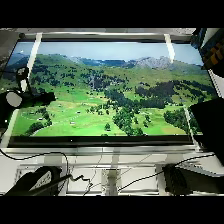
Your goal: Fold the clothes and pants, and hang the long-sleeved shirts on hangers.
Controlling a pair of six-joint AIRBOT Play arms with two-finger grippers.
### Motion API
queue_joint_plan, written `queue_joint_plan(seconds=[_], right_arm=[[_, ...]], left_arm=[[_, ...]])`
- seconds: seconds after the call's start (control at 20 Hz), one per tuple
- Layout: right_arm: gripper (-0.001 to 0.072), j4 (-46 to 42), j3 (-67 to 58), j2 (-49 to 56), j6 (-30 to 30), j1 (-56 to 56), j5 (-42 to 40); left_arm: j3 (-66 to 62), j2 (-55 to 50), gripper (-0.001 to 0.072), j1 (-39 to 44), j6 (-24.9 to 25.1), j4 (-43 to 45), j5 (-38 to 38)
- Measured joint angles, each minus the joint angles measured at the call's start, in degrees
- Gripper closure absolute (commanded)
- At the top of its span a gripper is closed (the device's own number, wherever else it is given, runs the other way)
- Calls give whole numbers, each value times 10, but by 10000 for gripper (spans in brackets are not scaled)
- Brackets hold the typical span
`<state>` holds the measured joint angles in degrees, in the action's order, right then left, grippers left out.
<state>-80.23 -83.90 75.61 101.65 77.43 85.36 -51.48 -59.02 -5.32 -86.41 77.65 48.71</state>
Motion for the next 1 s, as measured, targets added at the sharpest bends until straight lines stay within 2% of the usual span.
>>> queue_joint_plan(seconds=[0.05,0.1,0.3,0.45,0.75,1.0], right_arm=[[503,1,0,0,1,0,1],[667,8,0,-1,2,0,1],[674,62,0,-1,-5,-41,1],[674,95,0,-1,-28,-145,0],[673,117,0,-1,-119,-484,-28],[674,56,0,-1,-175,-730,-72]], left_arm=[[0,0,693,0,0,0,0],[0,0,693,0,0,-1,0],[0,0,693,0,0,-1,0],[0,0,693,0,0,-2,0],[0,0,693,0,0,-2,0],[0,0,693,0,0,-2,0]])
